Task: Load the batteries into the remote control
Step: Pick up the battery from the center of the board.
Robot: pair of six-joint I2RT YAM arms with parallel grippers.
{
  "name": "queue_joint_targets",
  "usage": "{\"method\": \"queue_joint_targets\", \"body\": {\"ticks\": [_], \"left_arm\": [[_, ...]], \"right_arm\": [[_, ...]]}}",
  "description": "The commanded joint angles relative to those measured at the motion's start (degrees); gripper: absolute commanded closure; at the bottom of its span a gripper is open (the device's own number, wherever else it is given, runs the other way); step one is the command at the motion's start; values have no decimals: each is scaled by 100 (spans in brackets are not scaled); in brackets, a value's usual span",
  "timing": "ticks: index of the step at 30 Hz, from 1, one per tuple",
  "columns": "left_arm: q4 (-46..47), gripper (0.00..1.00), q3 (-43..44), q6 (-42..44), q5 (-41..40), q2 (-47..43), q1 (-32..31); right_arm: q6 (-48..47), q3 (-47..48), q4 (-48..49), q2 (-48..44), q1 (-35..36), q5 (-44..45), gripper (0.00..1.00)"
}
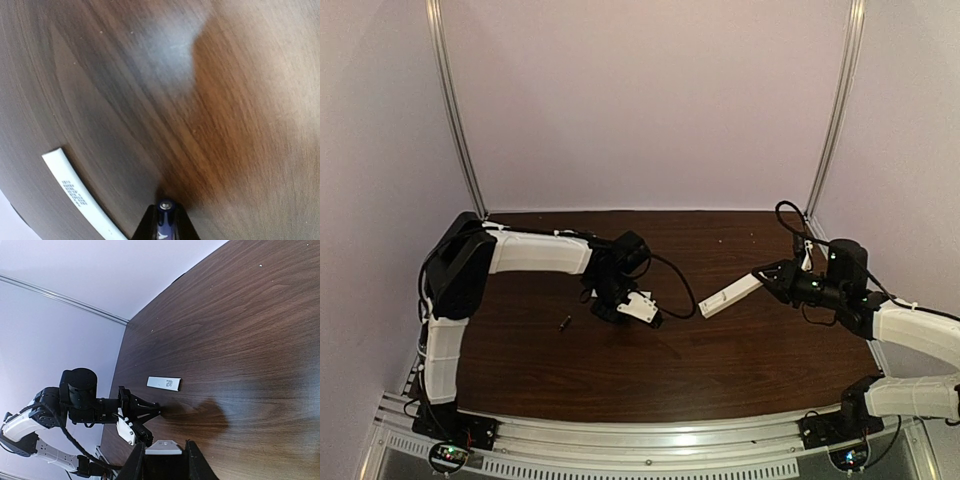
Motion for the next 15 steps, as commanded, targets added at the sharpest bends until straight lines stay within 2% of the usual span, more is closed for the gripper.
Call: {"method": "queue_joint_targets", "body": {"ticks": [1, 6, 11, 15], "left_arm": [[-420, 92, 21, -463, 173, 266, 37], [-649, 100, 120, -1207, 554, 277, -8], [-680, 100, 331, -2176, 1647, -62, -272], [-297, 100, 234, -2807, 1781, -442, -427]], "right_arm": [[-38, -22, 62, -71, -55, -74, 100], [-12, -58, 158, -46, -55, -117, 100], [-46, -63, 109, -69, -55, -144, 100], [6, -84, 173, 16, -55, -182, 100]]}}
